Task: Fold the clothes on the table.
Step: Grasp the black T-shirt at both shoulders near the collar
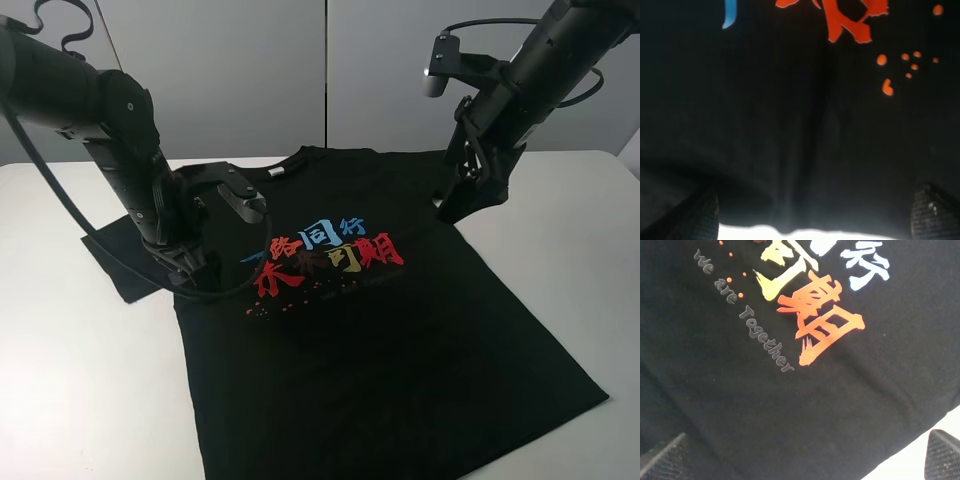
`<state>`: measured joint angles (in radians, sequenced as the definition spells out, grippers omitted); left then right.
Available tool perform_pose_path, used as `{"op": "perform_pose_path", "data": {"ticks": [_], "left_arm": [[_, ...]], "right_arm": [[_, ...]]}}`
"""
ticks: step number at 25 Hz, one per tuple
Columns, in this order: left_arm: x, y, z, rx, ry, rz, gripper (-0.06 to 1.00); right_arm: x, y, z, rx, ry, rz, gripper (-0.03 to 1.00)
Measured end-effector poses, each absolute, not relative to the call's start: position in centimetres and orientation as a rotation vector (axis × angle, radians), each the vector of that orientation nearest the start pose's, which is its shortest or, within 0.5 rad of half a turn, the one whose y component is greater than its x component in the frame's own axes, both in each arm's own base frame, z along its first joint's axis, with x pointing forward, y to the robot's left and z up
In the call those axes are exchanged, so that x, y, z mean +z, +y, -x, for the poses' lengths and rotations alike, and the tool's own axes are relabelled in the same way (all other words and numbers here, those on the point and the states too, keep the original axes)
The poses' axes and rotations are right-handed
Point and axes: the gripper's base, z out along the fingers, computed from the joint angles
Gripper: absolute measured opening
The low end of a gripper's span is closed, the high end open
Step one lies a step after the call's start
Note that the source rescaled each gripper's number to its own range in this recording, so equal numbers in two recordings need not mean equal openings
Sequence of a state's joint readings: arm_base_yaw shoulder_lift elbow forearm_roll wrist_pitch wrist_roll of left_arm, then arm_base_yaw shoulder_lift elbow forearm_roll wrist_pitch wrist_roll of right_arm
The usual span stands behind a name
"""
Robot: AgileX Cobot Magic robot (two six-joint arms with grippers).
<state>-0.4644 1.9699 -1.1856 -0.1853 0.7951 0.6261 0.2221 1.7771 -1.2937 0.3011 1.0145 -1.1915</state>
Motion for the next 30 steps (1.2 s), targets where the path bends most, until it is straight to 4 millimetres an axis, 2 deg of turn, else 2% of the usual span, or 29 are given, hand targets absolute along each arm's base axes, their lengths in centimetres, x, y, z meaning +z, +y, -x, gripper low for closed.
{"op": "perform_pose_path", "data": {"ticks": [7, 21, 27, 30], "left_arm": [[12.1, -19.3, -31.9, -0.073, 2.659, -1.593, 0.99], [9.7, -18.5, -31.9, 0.072, 2.783, -1.608, 0.99], [9.3, -18.5, -32.0, 0.082, 2.796, -1.583, 0.99], [9.3, -18.6, -32.0, 0.084, 2.795, -1.585, 0.99]], "right_arm": [[22.3, 10.0, -33.9, 0.245, 2.318, 1.714, 1.00], [22.4, 10.0, -34.3, 0.202, 2.260, 1.730, 1.00], [22.3, 10.0, -34.5, 0.170, 2.189, 1.790, 1.00], [21.5, 10.1, -34.8, 0.172, 2.178, 1.822, 1.00]]}}
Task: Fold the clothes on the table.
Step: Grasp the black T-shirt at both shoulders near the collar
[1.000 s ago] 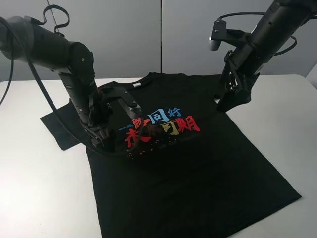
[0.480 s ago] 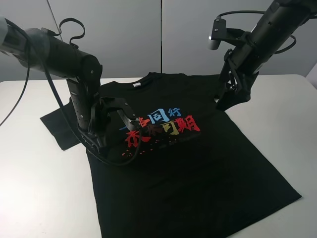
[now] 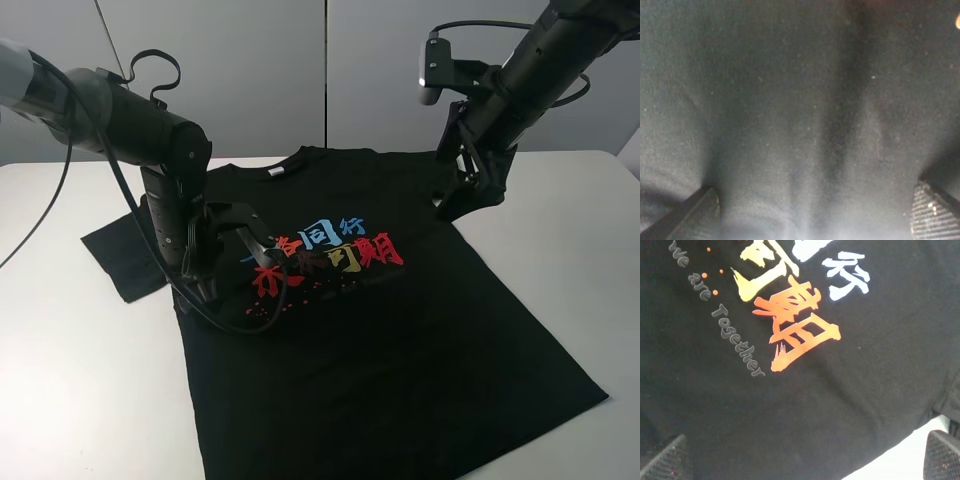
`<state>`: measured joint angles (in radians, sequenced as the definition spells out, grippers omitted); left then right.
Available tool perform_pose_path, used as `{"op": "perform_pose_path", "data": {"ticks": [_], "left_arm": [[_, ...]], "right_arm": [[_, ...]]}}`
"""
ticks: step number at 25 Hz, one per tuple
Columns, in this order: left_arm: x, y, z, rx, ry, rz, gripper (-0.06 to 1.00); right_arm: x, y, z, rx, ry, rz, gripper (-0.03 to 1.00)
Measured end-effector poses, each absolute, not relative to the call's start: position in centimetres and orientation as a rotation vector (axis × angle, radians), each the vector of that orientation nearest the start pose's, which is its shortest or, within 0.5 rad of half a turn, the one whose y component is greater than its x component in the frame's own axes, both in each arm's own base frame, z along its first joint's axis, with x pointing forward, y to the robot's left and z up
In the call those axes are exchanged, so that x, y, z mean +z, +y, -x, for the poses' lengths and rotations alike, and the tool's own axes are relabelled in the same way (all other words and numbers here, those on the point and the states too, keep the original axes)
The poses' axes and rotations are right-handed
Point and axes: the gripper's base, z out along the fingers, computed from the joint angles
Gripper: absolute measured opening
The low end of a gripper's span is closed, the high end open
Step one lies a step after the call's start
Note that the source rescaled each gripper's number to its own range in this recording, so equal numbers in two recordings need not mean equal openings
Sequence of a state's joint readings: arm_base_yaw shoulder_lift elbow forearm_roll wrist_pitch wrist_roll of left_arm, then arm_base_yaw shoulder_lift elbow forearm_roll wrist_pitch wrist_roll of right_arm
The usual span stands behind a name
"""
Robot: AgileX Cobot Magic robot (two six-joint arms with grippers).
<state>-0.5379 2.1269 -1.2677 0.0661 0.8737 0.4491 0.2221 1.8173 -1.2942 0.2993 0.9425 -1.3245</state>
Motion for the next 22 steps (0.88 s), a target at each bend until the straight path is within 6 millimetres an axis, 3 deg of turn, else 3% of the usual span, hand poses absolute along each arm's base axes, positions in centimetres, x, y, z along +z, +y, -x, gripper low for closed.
{"op": "perform_pose_path", "data": {"ticks": [4, 15, 22], "left_arm": [[9.3, -18.6, -32.0, 0.085, 2.796, -1.583, 0.99], [9.3, -18.5, -32.1, 0.092, 2.788, -1.587, 0.99], [9.3, -18.5, -32.1, 0.094, 2.786, -1.588, 0.99]], "right_arm": [[19.7, 10.6, -35.4, 0.163, 2.162, 1.872, 1.00], [15.3, 13.3, -36.8, -0.114, 1.948, 2.154, 1.00], [11.4, 12.8, -37.3, -0.166, 1.939, 2.293, 1.00]]}}
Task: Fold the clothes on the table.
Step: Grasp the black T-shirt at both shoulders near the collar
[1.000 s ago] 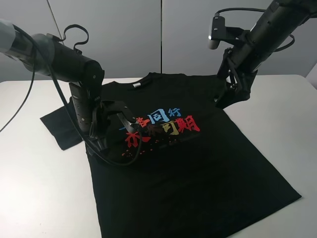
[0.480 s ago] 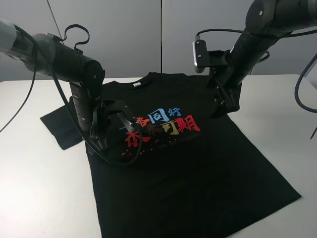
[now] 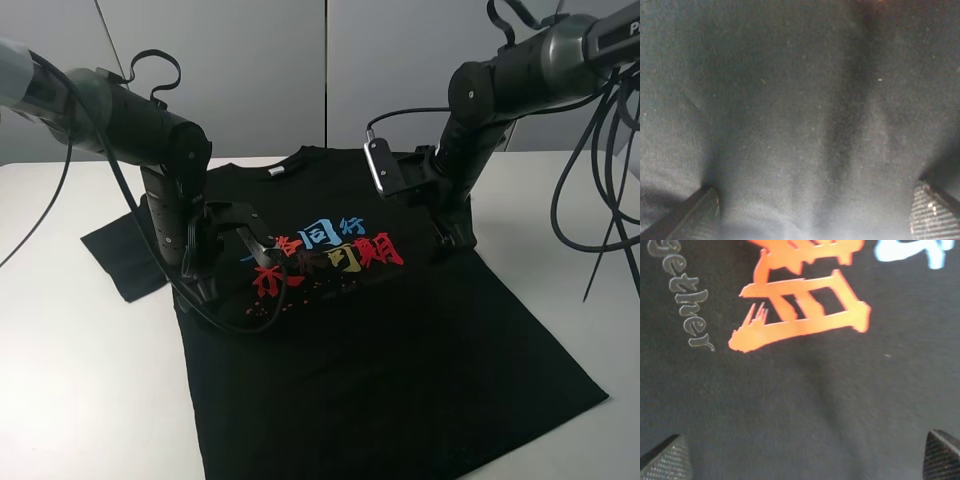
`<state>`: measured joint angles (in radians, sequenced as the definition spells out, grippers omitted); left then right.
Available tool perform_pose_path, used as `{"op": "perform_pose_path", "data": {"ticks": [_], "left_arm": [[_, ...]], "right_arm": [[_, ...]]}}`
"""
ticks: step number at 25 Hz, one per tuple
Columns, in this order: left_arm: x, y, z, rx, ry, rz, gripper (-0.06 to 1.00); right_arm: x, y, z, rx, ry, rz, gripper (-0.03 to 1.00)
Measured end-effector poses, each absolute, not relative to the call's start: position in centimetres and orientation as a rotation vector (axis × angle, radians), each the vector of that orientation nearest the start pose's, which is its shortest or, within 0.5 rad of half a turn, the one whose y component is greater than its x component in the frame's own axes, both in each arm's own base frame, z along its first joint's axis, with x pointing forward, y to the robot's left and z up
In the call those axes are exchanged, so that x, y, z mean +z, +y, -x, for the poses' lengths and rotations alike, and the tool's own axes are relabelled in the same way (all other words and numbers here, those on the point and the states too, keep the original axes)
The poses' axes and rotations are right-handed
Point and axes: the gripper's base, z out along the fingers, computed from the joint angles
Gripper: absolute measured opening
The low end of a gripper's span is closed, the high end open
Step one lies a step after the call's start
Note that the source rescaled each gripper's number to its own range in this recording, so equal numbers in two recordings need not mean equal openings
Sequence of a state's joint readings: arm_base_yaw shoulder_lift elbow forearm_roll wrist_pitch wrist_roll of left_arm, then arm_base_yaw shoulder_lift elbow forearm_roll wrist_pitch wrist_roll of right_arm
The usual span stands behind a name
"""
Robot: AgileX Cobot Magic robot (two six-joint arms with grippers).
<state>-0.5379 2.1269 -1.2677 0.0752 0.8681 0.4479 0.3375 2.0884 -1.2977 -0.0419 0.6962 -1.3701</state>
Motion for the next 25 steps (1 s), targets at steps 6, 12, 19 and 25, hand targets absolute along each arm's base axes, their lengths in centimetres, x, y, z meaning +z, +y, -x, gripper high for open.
{"op": "perform_pose_path", "data": {"ticks": [6, 12, 19, 25], "left_arm": [[9.3, -18.6, -32.1, 0.098, 2.765, -1.621, 0.99], [9.1, -19.4, -31.6, 0.134, 2.694, -1.736, 0.99], [9.1, -20.3, -31.0, 0.148, 2.668, -1.784, 0.99], [8.6, -20.1, -31.0, 0.147, 2.727, -1.744, 0.99]], "right_arm": [[9.9, 12.5, -37.7, -0.235, 1.909, 2.347, 1.00], [9.9, 12.6, -38.0, -0.259, 1.907, 2.312, 1.00], [9.9, 12.7, -38.3, -0.277, 1.883, 2.289, 1.00], [9.9, 13.2, -38.5, -0.242, 1.904, 2.193, 1.00]]}}
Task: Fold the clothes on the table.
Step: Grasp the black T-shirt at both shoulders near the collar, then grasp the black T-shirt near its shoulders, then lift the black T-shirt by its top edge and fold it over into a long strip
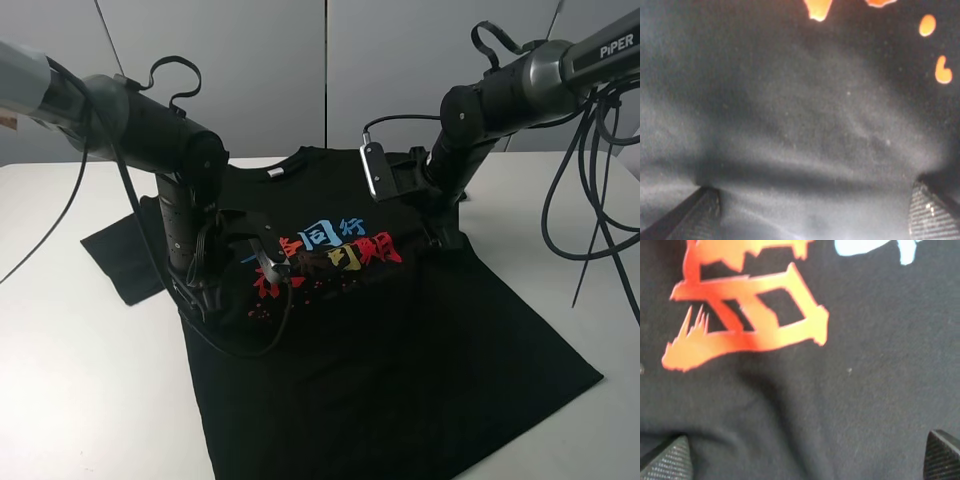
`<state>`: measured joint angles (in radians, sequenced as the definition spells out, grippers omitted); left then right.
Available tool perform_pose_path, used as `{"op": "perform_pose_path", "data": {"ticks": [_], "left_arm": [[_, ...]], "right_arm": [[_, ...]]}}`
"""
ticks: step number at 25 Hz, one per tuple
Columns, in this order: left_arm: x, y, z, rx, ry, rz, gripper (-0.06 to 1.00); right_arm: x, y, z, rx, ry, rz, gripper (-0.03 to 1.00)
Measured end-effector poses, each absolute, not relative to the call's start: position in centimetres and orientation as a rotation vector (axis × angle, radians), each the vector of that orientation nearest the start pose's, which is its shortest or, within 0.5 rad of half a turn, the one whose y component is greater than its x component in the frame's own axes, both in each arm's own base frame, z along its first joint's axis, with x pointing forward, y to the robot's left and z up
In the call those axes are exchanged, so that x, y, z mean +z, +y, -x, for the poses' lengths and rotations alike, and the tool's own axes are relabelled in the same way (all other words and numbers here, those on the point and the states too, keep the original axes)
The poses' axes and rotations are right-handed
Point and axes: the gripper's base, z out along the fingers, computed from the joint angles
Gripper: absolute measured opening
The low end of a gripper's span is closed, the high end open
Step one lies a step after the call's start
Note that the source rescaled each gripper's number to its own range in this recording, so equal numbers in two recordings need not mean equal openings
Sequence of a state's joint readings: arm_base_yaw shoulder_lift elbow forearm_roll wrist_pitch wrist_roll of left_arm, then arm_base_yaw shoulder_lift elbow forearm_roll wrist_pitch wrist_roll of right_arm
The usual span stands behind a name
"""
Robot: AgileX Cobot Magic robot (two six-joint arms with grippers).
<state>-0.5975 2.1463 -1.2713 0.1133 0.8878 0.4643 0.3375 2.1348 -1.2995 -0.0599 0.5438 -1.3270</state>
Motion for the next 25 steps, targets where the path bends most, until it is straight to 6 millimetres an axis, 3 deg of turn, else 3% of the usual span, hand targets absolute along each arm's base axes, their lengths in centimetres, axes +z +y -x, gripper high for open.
{"op": "perform_pose_path", "data": {"ticks": [5, 8, 11, 12, 16, 22, 25], "left_arm": [[8.4, -20.1, -31.0, 0.155, 2.791, -1.685, 0.93], [8.4, -20.0, -30.9, 0.157, 2.812, -1.671, 0.62], [8.4, -20.0, -30.8, 0.154, 2.830, -1.670, 0.13], [8.4, -20.0, -30.7, 0.145, 2.831, -1.675, 0.06], [8.4, -20.1, -30.7, 0.134, 2.802, -1.731, 0.01], [8.3, -20.1, -30.6, 0.117, 2.720, -1.871, 0.01], [8.3, -20.5, -30.3, 0.107, 2.657, -1.969, 0.03]], "right_arm": [[9.9, 13.3, -38.5, -0.230, 1.910, 2.176, 1.00], [9.9, 13.3, -38.5, -0.231, 1.897, 2.189, 1.00], [9.9, 13.3, -38.5, -0.231, 1.896, 2.189, 1.00], [9.9, 13.3, -38.5, -0.227, 1.903, 2.190, 1.00], [10.1, 13.2, -38.2, -0.205, 1.940, 2.197, 1.00], [12.9, 13.0, -37.8, -0.225, 1.908, 2.204, 1.00], [13.0, 12.9, -37.4, -0.197, 1.904, 2.256, 1.00]]}}
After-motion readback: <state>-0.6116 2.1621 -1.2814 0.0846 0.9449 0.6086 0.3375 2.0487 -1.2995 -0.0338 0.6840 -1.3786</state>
